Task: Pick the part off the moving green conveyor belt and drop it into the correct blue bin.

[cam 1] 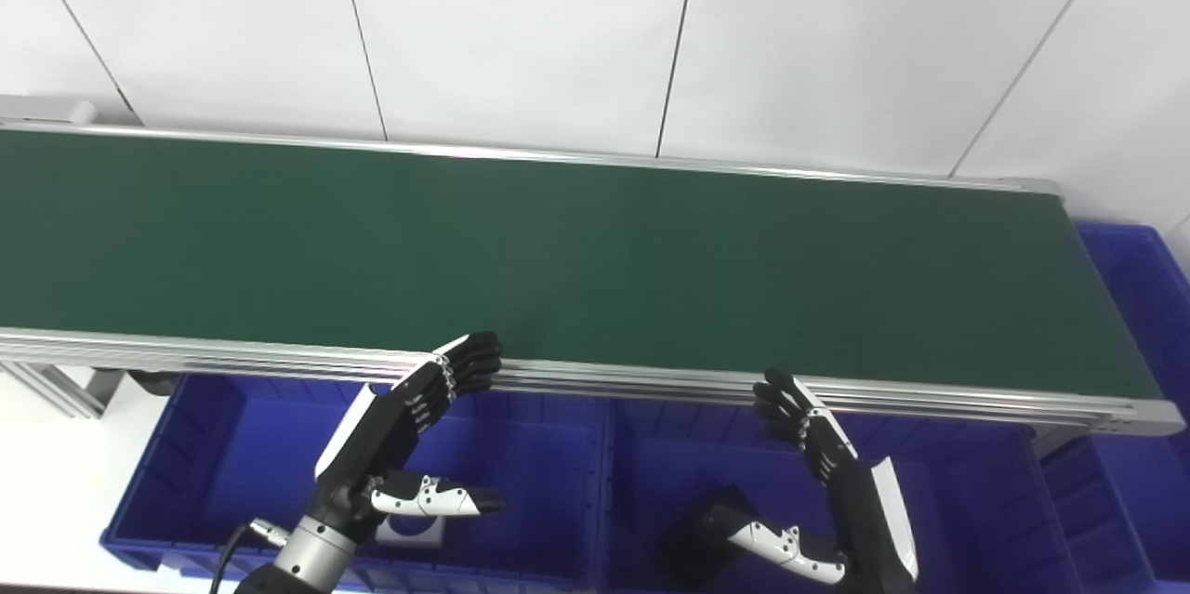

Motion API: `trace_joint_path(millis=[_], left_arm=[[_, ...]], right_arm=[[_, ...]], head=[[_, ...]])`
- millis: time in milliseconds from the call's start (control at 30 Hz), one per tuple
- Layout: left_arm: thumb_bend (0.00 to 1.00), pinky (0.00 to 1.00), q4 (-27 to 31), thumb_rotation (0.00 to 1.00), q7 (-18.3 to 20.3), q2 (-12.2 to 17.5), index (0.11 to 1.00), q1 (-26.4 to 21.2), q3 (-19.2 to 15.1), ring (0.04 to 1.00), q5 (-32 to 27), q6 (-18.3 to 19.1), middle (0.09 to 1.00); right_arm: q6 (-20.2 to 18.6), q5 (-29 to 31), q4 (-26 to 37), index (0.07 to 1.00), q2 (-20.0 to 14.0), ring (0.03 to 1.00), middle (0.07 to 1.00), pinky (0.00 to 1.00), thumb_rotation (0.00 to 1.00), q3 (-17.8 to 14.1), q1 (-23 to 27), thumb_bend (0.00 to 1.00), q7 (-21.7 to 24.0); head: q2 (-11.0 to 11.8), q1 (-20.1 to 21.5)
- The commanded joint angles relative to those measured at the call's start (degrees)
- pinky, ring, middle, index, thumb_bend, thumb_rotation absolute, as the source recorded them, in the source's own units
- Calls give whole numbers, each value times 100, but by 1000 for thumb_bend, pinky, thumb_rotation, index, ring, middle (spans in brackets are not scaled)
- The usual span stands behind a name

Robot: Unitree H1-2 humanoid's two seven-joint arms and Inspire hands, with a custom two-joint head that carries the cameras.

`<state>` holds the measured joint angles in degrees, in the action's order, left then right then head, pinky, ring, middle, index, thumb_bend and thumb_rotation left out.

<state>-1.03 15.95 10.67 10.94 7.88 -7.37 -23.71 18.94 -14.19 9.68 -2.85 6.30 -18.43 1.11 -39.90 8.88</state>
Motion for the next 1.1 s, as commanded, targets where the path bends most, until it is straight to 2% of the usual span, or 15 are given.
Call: trace_joint_path(millis=[0,367,1067], left_arm=[[891,830,54,132,27,-29,862,-87,-52,846,-51,-259,861],[894,833,91,119,14,-98,854,-46,-74,842,-51,-259,853],[887,833,63,109,78,-151,857,47,-194,843,-44,-297,857]], right_arm=[[-8,31,73,878,26,807,840,764,352,23,22,821,-27],[25,87,90,880,-16,806,838,770,326,3,-31,805,-19],[45,50,41,880,13,814,842,777,341,24,-66,809,-44]], head=[[5,-4],[47,-74],[111,-36]])
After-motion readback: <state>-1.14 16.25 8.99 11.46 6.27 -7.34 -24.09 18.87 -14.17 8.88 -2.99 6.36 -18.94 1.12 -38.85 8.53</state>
